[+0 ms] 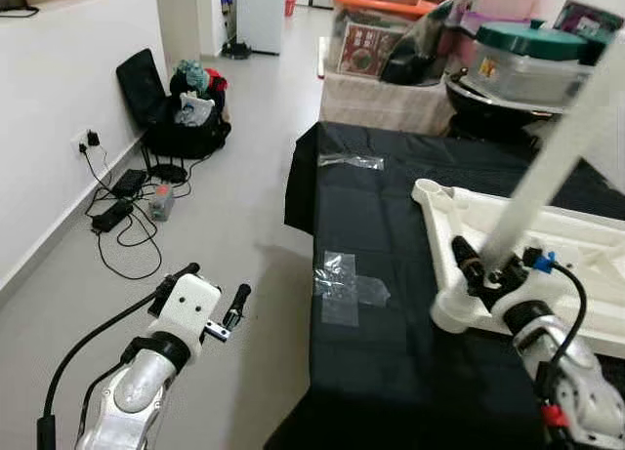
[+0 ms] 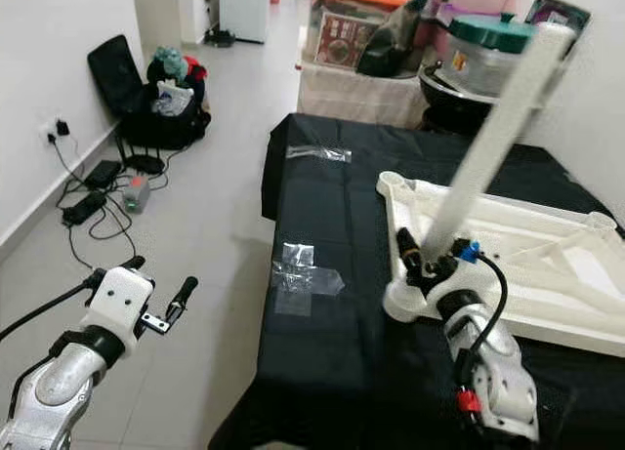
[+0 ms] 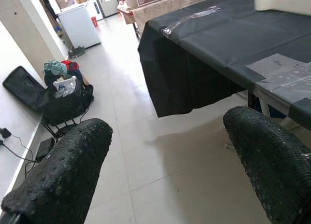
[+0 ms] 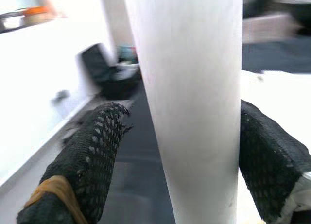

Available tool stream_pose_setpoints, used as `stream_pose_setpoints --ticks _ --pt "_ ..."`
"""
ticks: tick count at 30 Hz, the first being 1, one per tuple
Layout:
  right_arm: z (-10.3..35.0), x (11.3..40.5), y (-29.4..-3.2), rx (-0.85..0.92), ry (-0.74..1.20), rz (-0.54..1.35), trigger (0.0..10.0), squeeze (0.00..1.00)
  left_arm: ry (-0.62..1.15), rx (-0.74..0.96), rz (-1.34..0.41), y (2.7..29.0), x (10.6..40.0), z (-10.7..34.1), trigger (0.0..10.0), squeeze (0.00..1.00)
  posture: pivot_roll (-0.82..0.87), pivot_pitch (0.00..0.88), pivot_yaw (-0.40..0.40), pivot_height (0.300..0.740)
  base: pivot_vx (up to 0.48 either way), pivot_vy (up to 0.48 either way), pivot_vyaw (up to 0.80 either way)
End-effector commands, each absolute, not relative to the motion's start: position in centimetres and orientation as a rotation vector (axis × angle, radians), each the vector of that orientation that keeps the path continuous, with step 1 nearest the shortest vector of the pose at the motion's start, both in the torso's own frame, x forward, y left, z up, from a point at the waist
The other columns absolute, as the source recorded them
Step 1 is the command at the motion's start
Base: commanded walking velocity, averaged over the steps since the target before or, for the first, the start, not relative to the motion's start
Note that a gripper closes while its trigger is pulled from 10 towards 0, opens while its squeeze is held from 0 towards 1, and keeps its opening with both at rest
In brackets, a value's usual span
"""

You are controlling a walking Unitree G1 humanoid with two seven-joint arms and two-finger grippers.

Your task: Building children table

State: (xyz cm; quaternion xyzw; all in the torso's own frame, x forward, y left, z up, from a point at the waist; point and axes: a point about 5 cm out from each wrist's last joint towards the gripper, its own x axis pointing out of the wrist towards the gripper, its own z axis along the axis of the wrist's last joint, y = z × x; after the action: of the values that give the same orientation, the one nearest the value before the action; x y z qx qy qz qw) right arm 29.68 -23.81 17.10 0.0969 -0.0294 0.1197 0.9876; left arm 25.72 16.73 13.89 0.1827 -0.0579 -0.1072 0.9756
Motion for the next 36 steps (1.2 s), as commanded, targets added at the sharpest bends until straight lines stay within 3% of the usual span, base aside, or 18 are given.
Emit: stream_pose_setpoints --ticks 1,16,18,19,21,22,27,36 --pt "17.3 30.1 -22.1 0.188 -0.049 0.379 10.0 0.0 -0.112 0.36 -0.228 16.4 25.8 13.5 10.0 0.0 0.09 0.0 -0.158 0.74 0.0 0.0 0.0" --pt "15.6 33.8 -19.7 0.185 0.03 0.386 10.0 0.0 -0.122 0.362 -0.251 15.6 26.2 13.4 10.0 0.0 0.11 0.0 -0.172 0.74 0.0 0.0 0.0" --pt "15.5 34.0 -19.8 0.184 0.031 0.378 9.6 0.0 -0.123 0.363 -0.256 15.6 26.2 13.4 10.0 0.0 0.11 0.0 -0.174 0.74 0.0 0.0 0.0" --pt "15.6 34.1 -20.0 0.186 0.027 0.366 7.9 0.0 -0.124 0.365 -0.258 15.6 26.2 13.4 10.0 0.0 0.11 0.0 -0.174 0.74 0.0 0.0 0.0" --pt "15.6 34.1 -20.0 0.186 0.027 0.366 7.9 0.0 -0.124 0.365 -0.258 15.6 26.2 13.4 10.0 0.0 0.11 0.0 -0.174 0.74 0.0 0.0 0.0" --pt "15.6 34.2 -20.3 0.189 0.022 0.345 0.4 0.0 -0.124 0.366 -0.257 15.6 26.2 13.3 10.0 0.0 0.11 0.0 -0.174 0.74 0.0 0.0 0.0" --pt "14.9 34.0 -22.8 0.221 0.021 0.095 0.0 0.0 -0.119 0.361 -0.267 15.4 26.1 13.1 10.0 0.0 0.1 0.0 -0.161 0.74 0.0 0.0 0.0" --pt "14.7 33.7 -23.2 0.23 0.001 0.001 0.0 0.0 -0.123 0.363 -0.27 15.4 26.3 13.1 10.0 0.0 0.09 0.0 -0.149 0.74 0.0 0.0 0.0"
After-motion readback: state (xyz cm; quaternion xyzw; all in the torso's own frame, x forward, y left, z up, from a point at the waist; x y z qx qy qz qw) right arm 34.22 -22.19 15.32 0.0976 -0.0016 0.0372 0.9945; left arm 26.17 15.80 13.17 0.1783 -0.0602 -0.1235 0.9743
